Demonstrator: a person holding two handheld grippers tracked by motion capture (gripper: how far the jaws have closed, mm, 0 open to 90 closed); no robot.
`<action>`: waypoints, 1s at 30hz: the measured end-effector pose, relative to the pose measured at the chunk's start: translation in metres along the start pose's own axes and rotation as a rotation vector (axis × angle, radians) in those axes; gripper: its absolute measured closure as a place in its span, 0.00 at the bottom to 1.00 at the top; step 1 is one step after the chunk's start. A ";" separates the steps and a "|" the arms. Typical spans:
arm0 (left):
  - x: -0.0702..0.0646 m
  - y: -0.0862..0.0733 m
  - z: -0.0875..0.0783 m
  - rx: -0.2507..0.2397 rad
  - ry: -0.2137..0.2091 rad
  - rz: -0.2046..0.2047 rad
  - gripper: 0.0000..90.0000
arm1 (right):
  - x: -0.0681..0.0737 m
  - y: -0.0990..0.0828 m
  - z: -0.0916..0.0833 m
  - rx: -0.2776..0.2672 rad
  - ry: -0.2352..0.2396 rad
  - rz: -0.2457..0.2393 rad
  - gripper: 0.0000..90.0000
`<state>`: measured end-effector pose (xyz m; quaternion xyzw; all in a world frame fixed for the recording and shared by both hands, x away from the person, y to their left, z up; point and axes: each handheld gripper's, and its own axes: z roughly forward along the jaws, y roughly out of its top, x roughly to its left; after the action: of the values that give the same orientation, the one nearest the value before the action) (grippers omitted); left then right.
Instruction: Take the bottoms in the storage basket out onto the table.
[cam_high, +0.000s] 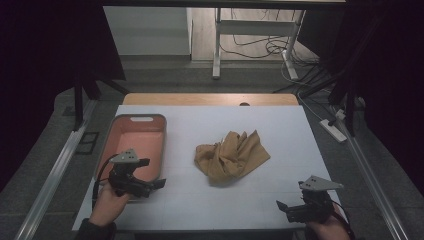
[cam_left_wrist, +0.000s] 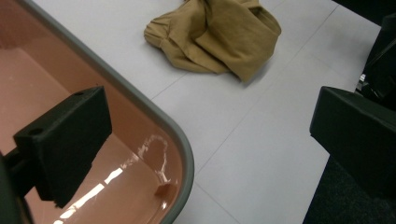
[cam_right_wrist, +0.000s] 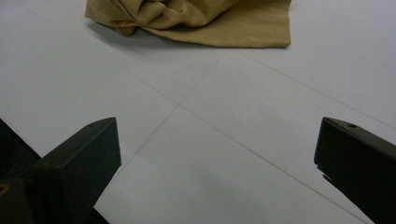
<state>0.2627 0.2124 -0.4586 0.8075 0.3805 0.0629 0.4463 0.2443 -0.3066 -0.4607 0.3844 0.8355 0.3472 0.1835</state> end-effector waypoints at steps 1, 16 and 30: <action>0.000 -0.001 -0.001 0.002 0.003 -0.002 0.00 | 0.000 0.000 0.000 0.000 0.000 0.001 0.01; -0.004 -0.013 -0.010 0.021 0.043 -0.008 0.00 | 0.000 0.000 0.000 0.001 0.001 -0.001 0.01; -0.001 -0.024 -0.019 0.017 0.051 -0.035 0.00 | 0.000 0.000 0.000 0.002 0.001 -0.003 0.01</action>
<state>0.2402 0.2318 -0.4652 0.8026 0.4063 0.0722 0.4306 0.2443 -0.3063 -0.4608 0.3834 0.8364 0.3462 0.1832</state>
